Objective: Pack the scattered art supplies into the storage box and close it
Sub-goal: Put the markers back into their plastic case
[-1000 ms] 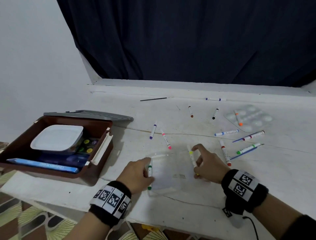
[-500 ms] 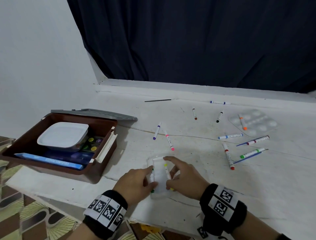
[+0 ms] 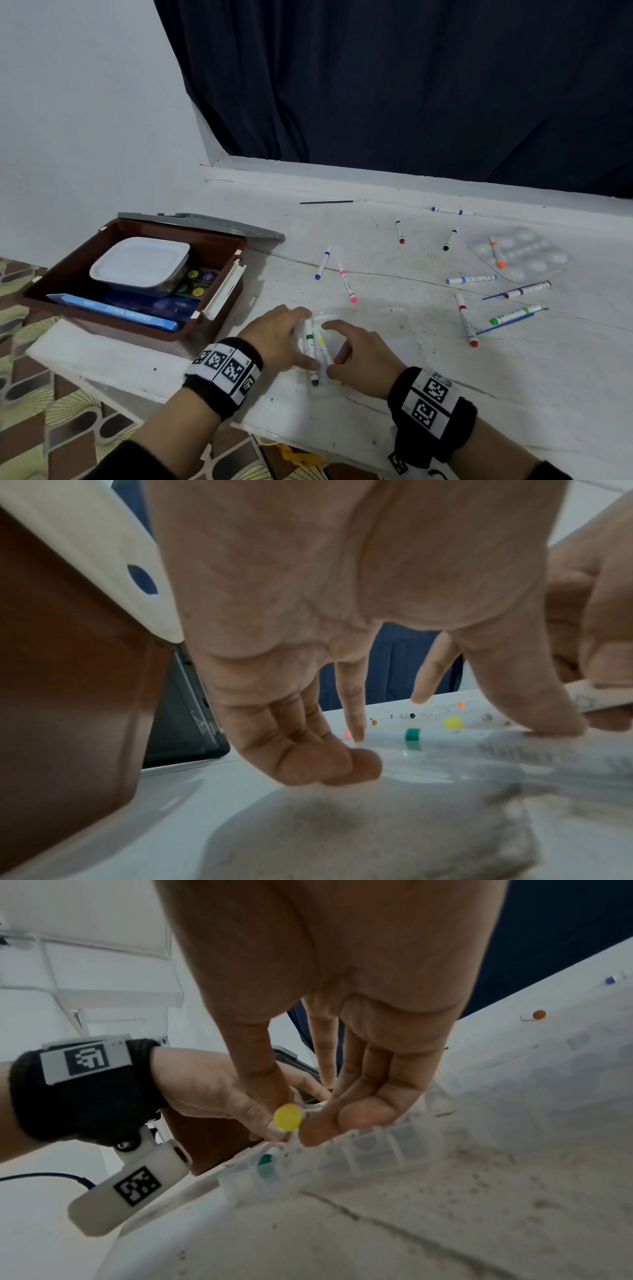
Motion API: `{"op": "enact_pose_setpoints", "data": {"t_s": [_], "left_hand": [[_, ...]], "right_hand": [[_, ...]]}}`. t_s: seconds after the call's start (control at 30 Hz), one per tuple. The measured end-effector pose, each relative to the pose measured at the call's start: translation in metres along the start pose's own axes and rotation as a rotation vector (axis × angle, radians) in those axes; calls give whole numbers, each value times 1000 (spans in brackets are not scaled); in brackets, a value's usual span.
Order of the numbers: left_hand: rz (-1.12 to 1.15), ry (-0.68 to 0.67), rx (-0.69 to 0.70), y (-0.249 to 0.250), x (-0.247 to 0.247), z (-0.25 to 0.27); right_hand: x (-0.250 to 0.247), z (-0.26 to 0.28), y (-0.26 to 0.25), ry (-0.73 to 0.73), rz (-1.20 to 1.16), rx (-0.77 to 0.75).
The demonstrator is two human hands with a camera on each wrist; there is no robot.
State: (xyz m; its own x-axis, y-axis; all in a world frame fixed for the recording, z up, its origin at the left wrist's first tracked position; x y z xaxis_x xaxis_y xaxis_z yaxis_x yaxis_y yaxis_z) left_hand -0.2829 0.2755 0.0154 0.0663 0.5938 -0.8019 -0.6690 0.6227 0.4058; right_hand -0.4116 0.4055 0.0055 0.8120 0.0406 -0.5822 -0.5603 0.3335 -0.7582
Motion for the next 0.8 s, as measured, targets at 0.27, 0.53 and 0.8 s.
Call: {"op": "enact_pose_setpoints", "data": {"t_s": [0.27,0.53,0.8], "left_hand": [[-62,2,42,-2,3,1],[25,150,56,-3,0,-4],[515,181,118,-2,-3,-4]], "right_hand": [[5,-3,7,-9,27,-29],[10,-5,7,-11,17,-41],[13,-8,8,19,33,-42]]}}
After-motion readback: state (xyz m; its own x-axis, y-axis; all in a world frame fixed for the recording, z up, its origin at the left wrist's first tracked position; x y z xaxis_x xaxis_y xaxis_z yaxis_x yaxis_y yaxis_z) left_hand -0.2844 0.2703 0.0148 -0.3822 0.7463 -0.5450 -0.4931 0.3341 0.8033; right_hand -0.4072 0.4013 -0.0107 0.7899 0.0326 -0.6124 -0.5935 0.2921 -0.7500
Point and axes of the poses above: each hand's wrist, its own z-axis away from the middle knuckle, its own x-axis out of the palm, y = z × x, the point moved 2 cm from there along -z, towards the middle knuckle, and after that the axes turned 8 degrees about -y, right-handed, at the moved point
